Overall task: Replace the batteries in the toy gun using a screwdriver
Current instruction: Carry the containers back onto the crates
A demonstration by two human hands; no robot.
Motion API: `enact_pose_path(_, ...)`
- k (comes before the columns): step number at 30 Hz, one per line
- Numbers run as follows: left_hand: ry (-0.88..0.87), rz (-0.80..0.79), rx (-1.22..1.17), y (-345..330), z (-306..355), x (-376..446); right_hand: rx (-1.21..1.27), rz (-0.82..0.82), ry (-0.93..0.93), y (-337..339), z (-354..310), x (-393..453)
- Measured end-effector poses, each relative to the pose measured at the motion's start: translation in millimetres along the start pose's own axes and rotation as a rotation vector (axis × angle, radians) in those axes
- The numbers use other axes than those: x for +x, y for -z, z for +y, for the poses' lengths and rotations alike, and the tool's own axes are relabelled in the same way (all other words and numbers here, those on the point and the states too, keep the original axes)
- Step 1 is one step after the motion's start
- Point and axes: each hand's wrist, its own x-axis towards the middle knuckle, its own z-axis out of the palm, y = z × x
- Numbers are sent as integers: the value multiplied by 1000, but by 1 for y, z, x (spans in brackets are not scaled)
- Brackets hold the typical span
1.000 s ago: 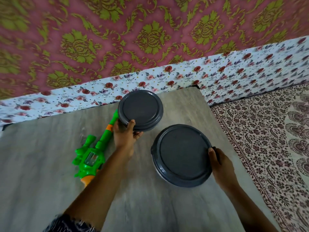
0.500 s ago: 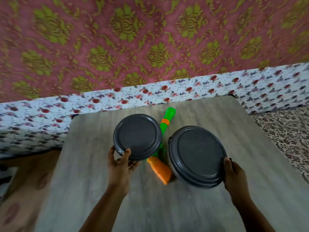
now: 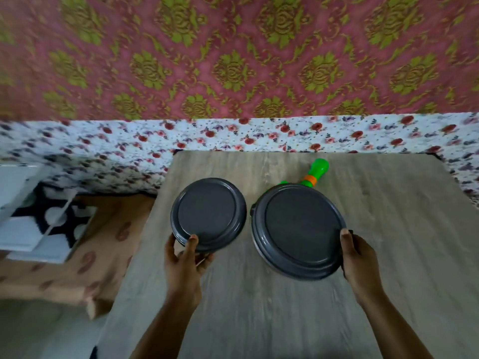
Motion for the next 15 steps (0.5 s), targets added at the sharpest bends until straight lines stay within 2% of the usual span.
enact_pose_path(10, -38, 165, -35, 76, 22, 0, 31, -141, 72, -60, -37, -15)
enact_pose_path(15, -68, 264, -51, 138, 44, 16, 7, -209, 132, -119, -62, -35)
